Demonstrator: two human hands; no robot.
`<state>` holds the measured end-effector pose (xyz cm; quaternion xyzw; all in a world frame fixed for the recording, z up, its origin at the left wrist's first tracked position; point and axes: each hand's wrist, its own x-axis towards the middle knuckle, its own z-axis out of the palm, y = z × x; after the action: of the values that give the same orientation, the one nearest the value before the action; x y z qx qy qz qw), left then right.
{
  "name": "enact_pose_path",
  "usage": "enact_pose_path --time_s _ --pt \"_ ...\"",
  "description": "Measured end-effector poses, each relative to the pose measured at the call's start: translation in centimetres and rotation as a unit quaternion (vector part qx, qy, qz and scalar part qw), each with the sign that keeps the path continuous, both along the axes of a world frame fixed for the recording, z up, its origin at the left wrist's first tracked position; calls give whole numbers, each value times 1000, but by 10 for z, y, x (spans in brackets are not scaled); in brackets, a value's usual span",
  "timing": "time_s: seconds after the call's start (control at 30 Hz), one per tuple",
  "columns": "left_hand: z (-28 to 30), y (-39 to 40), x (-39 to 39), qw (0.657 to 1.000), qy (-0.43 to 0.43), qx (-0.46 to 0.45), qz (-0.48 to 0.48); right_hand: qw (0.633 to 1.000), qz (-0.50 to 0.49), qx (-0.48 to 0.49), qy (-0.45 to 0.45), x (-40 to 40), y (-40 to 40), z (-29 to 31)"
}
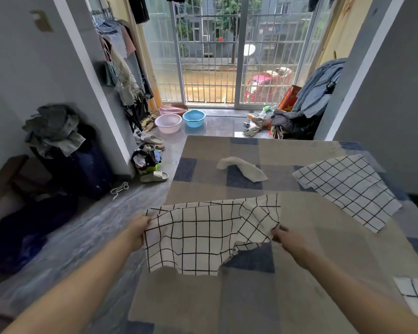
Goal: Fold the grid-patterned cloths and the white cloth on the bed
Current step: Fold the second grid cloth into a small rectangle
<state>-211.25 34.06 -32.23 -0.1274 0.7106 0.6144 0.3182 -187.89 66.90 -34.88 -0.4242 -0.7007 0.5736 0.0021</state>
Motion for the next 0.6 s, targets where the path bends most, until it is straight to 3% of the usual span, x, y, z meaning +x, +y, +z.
enact_pose_path --time_s 0.1,0.23,0.33,0.47,0.6 --pt "4 -2 0 1000 22 11 2 991 -95 61 78 -13 20 18" --pt "11 4 2 998 53 22 -25 971 -147 134 134 -19 34 51" --pt "15 10 0 996 50 52 -59 959 -128 220 123 -20 44 63" --pt "10 20 -19 994 78 66 -45 951 -124 257 119 -17 63 72" --pt "16 50 -13 988 136 -14 -67 956 -114 261 63 -9 76 58"
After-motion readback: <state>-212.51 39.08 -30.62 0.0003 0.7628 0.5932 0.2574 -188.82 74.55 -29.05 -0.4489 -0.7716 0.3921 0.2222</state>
